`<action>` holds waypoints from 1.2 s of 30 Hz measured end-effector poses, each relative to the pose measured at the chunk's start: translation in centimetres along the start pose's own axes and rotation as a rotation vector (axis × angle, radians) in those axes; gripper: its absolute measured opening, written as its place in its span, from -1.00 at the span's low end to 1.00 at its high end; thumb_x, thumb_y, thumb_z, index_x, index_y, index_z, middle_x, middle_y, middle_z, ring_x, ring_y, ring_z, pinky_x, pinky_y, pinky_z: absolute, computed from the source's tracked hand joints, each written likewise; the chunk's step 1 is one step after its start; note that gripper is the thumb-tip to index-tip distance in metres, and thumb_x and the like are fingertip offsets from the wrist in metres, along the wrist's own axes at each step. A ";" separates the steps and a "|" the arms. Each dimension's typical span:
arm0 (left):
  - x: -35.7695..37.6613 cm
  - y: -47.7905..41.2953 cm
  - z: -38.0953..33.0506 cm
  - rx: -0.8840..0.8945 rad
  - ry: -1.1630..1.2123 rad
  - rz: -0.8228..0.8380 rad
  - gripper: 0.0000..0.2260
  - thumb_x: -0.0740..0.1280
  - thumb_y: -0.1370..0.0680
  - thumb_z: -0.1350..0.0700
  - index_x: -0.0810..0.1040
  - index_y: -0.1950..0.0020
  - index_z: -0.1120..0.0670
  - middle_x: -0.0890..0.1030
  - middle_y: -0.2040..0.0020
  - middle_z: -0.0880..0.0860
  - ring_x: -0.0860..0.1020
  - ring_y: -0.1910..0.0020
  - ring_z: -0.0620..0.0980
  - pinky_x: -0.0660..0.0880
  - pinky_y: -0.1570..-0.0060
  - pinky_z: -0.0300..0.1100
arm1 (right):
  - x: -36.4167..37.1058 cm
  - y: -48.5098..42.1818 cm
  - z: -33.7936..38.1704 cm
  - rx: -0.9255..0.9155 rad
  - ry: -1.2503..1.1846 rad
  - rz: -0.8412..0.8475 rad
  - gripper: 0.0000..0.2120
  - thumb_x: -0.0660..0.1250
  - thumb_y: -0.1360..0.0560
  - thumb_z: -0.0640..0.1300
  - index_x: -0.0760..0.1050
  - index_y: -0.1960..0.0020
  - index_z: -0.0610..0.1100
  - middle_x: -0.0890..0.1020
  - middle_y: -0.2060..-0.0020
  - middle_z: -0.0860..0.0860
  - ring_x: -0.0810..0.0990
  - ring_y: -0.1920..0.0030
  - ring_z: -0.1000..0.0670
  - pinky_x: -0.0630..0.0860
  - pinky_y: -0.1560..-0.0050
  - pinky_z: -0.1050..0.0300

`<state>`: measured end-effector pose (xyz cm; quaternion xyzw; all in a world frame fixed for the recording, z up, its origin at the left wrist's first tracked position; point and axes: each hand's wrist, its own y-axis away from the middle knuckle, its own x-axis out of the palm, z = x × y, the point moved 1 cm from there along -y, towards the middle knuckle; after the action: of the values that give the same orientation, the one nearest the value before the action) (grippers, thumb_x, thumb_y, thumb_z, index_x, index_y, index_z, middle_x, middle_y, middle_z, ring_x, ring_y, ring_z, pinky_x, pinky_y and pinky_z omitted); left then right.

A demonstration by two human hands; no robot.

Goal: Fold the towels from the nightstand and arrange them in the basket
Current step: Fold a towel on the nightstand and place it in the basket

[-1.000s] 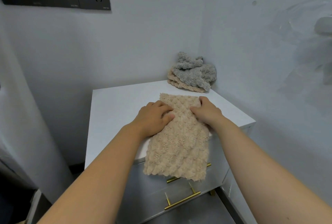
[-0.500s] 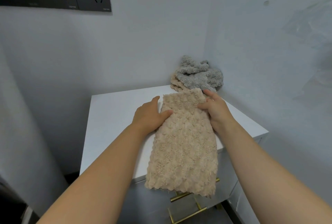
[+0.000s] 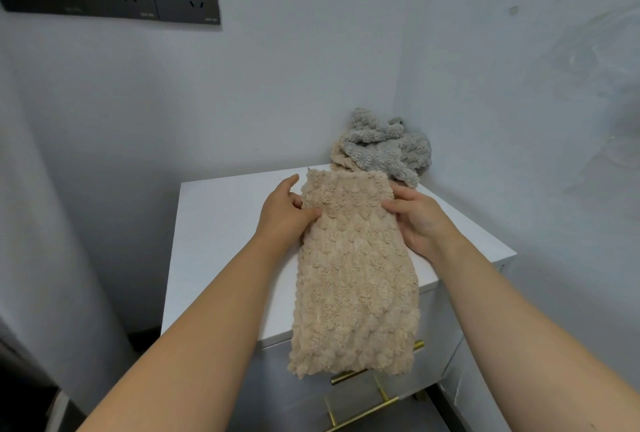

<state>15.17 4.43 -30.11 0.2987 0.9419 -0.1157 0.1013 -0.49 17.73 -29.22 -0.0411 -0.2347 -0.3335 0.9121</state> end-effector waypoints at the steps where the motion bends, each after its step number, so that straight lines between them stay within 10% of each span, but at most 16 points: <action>1: -0.1 0.0 0.1 0.006 -0.008 -0.013 -0.34 0.45 -0.45 0.26 0.26 -0.49 0.03 0.41 0.19 0.02 0.46 0.27 -0.07 0.42 0.40 -0.39 | 0.1 -0.1 0.0 -0.018 0.041 -0.015 -0.75 0.21 -0.46 -0.54 0.53 -0.03 -0.30 0.66 0.12 -0.18 0.67 0.15 -0.08 0.65 0.19 0.11; 9: -0.3 -0.4 0.3 -0.001 0.065 -0.072 -0.41 0.43 -0.48 0.17 0.31 -0.46 -0.05 0.50 -0.02 0.04 0.54 0.12 -0.03 0.50 0.13 -0.23 | -0.1 -0.9 -0.4 -0.101 0.230 -0.082 -0.82 0.33 -0.43 -0.48 0.54 0.21 -0.24 0.64 0.40 -0.06 0.62 0.38 0.04 0.60 0.29 0.22; 15: -0.4 -0.5 0.6 -0.021 0.138 -0.122 -0.53 0.41 -0.46 0.30 0.44 -0.34 0.08 0.56 0.27 0.01 0.55 0.28 -0.01 0.51 0.14 -0.07 | -0.7 -1.6 -0.6 -0.171 0.271 -0.163 -0.81 0.34 -0.41 -0.48 0.54 0.24 -0.22 0.58 0.25 -0.16 0.55 0.19 -0.12 0.52 -0.02 -0.04; 20: -0.7 -0.2 0.5 -0.102 0.356 -0.100 -0.79 0.38 -0.43 0.44 0.58 0.09 0.15 0.55 0.37 -0.02 0.53 0.33 -0.05 0.45 0.23 -0.16 | -1.3 -1.6 -0.4 -0.208 0.391 -0.111 -0.78 0.33 -0.41 -0.50 0.57 0.24 -0.20 0.57 0.30 -0.13 0.51 0.24 -0.07 0.46 0.11 0.04; 26: -2.5 -0.7 0.8 0.010 0.077 0.080 -0.73 0.32 -0.43 0.46 0.58 0.29 0.10 0.59 0.29 0.04 0.53 0.25 -0.03 0.46 0.10 -0.19 | -2.5 -1.0 0.6 -0.139 0.340 0.109 -0.68 0.21 -0.43 -0.55 0.58 0.30 -0.23 0.62 0.41 -0.03 0.58 0.37 0.05 0.57 0.26 0.22; 36: -1.9 0.7 -0.5 -0.006 0.030 0.202 -0.68 0.21 -0.52 0.25 0.60 0.40 0.14 0.65 0.00 0.01 0.56 -0.03 -0.08 0.41 0.08 -0.28 | -2.3 -0.3 1.4 -0.084 0.547 0.189 -0.73 0.16 -0.46 -0.53 0.52 0.28 -0.29 0.57 -0.08 -0.22 0.53 -0.11 -0.07 0.47 -0.20 0.12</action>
<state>17.06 4.07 -29.27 0.3936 0.9087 -0.0977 0.0990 -2.76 19.16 -29.07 -0.0092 0.0388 -0.2551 0.9661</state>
